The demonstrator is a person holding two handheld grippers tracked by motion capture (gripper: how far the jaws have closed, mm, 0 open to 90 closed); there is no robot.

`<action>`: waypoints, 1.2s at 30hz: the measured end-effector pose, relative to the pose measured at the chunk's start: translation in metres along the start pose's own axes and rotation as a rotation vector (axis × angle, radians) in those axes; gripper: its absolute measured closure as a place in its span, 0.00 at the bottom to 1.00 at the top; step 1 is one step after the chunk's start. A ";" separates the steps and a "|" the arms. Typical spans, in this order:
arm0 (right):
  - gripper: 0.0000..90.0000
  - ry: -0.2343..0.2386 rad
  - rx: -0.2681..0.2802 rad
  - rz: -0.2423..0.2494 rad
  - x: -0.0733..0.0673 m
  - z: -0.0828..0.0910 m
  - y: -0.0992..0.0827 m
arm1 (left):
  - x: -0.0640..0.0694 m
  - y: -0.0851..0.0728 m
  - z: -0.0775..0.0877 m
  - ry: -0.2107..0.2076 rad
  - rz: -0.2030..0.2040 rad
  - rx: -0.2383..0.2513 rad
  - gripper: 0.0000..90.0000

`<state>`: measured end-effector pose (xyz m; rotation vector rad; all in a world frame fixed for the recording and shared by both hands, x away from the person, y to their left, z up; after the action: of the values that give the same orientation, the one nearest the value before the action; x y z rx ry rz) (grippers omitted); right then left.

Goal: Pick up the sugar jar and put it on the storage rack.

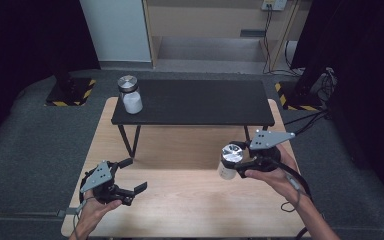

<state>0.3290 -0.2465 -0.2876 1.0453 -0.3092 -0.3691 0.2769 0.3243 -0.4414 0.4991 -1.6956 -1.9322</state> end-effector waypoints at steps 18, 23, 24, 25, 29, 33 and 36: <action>0.39 -0.114 0.046 -0.043 0.023 0.043 0.060 | 0.000 0.000 0.001 0.000 0.001 0.004 0.01; 0.39 -0.147 0.044 -0.059 0.031 0.047 0.069 | -0.001 0.000 0.001 -0.002 0.002 0.003 0.01; 0.39 -0.153 0.044 -0.062 0.032 0.048 0.070 | -0.001 0.000 0.001 -0.002 0.002 0.004 0.01; 0.39 -0.159 0.046 -0.066 0.034 0.048 0.071 | -0.001 0.000 0.001 -0.003 0.002 0.004 0.01; 0.39 -0.188 0.044 -0.078 0.040 0.050 0.076 | -0.001 0.000 0.001 -0.002 0.002 0.004 0.01; 0.39 -0.212 0.048 -0.097 0.047 0.048 0.080 | -0.001 0.000 0.001 -0.002 0.002 0.003 0.01; 0.39 -0.230 0.047 -0.104 0.051 0.045 0.083 | -0.001 0.000 0.001 -0.003 0.003 0.003 0.01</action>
<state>0.3688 -0.2664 -0.1899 1.0687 -0.4722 -0.5796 0.2771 0.3260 -0.4413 0.4954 -1.7006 -1.9292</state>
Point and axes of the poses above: each handheld gripper's, and its own axes: z roughly backward along the jaws, y roughly out of its top, x roughly to its right, the point moved 6 cm from there along -z, roughly forward along the jaws, and after that the axes turned 1 degree about z, right-handed, at the moved point
